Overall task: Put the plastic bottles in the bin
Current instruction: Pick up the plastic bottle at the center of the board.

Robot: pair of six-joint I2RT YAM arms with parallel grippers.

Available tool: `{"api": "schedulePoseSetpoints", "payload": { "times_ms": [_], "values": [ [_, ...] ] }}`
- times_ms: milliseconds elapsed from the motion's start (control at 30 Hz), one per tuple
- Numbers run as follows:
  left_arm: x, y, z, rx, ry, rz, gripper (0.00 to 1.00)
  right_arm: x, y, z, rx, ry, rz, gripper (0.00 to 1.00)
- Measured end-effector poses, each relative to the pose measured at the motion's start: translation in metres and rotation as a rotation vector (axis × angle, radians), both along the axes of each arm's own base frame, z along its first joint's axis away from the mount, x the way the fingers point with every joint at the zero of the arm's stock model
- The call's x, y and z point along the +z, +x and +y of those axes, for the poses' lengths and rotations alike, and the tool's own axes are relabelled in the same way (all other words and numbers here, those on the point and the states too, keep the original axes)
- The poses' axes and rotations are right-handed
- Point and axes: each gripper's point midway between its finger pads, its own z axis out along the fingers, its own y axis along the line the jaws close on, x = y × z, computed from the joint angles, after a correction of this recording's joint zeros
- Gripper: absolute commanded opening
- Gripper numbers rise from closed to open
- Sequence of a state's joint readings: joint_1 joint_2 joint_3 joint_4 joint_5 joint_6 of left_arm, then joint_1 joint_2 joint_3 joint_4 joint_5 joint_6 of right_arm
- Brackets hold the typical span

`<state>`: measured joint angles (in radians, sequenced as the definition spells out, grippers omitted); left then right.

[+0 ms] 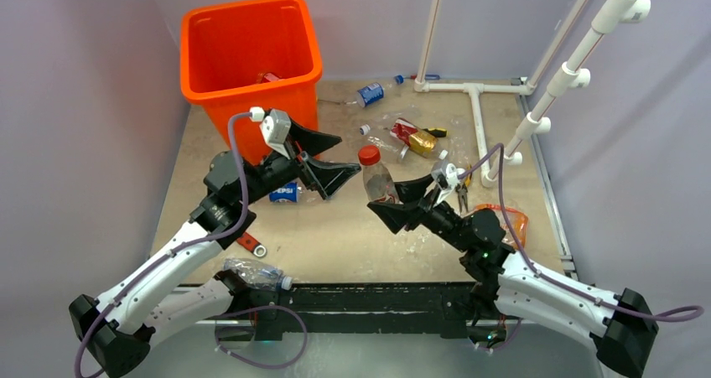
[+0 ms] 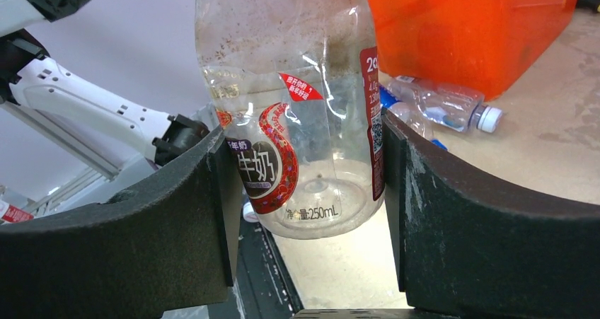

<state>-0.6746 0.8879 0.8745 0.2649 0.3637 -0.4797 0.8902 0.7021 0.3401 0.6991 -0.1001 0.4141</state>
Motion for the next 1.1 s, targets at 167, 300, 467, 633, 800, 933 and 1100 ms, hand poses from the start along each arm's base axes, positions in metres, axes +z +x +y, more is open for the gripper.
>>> {"api": "schedulePoseSetpoints", "payload": {
  "times_ms": [167, 300, 467, 633, 800, 933, 1100],
  "values": [
    [-0.006, -0.009, -0.009, -0.080, 0.004, -0.010, 0.92, -0.002, 0.004, 0.005, 0.000, 0.003, 0.000, 0.18],
    [-0.010, -0.012, -0.017, -0.133, 0.006, 0.003, 0.84, -0.005, 0.006, 0.008, 0.002, -0.003, 0.007, 0.17],
    [-0.019, -0.011, -0.025, -0.168, 0.013, 0.039, 0.69, -0.010, 0.006, 0.013, 0.010, -0.011, 0.014, 0.16],
    [-0.027, -0.009, -0.029, -0.187, 0.028, 0.061, 0.55, -0.013, 0.004, 0.017, 0.022, -0.021, 0.022, 0.16],
    [-0.029, -0.009, -0.032, -0.200, 0.024, 0.079, 0.40, -0.017, 0.002, 0.021, 0.033, -0.030, 0.025, 0.16],
    [-0.030, -0.009, -0.033, -0.207, 0.024, 0.079, 0.49, -0.019, 0.001, 0.023, 0.039, -0.035, 0.029, 0.16],
    [-0.031, -0.010, -0.034, -0.212, 0.024, 0.081, 0.22, -0.024, -0.003, 0.029, 0.054, -0.054, 0.027, 0.16]
  ]
}}
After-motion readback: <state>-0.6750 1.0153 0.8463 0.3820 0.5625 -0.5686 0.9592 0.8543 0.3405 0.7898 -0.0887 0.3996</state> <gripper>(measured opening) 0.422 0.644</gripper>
